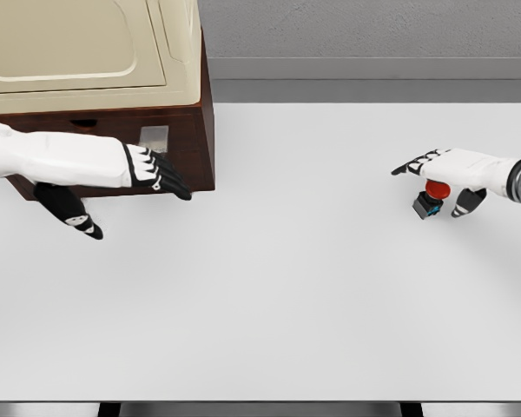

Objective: Open the cabinet drawer with left arm, and place a switch into the drawer with right arm

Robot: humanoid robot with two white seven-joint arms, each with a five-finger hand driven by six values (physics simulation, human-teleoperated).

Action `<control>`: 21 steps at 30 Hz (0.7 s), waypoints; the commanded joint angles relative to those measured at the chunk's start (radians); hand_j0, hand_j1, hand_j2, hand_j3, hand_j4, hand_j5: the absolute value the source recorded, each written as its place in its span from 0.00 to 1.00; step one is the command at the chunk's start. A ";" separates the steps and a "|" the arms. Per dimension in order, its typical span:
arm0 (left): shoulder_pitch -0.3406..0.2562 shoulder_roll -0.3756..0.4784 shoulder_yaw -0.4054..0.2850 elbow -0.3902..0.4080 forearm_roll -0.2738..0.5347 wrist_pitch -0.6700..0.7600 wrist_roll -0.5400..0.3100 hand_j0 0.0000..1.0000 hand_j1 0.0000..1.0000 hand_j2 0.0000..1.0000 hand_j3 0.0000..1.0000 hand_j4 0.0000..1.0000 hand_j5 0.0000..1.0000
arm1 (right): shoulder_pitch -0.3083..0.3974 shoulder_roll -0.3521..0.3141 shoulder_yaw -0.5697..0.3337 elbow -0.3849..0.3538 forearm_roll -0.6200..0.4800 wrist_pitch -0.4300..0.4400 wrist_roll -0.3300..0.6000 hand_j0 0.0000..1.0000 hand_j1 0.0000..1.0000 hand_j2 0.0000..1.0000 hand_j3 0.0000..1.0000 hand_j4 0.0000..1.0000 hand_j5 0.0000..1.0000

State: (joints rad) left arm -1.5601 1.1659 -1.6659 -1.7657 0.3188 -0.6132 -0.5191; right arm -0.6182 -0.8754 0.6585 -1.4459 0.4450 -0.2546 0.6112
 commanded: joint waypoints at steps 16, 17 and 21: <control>0.261 0.011 0.374 0.005 0.201 0.156 -0.092 1.00 1.00 1.00 1.00 1.00 1.00 | 0.014 -0.002 0.000 -0.025 -0.005 -0.012 0.000 0.80 0.80 0.80 0.80 0.80 0.80; 0.262 0.014 0.380 0.006 0.206 0.188 -0.092 1.00 1.00 1.00 1.00 1.00 1.00 | 0.014 -0.004 0.000 -0.025 -0.005 -0.012 0.000 0.80 0.80 0.80 0.80 0.80 0.80; 0.301 0.020 0.390 0.063 0.207 0.228 -0.092 1.00 1.00 1.00 1.00 1.00 1.00 | 0.014 -0.010 -0.002 -0.022 -0.005 -0.012 0.000 0.78 0.78 0.78 0.78 0.78 0.78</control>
State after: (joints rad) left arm -1.2533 1.1833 -1.2905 -1.7316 0.5100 -0.4123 -0.6111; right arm -0.6044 -0.8815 0.6576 -1.4692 0.4420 -0.2679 0.6111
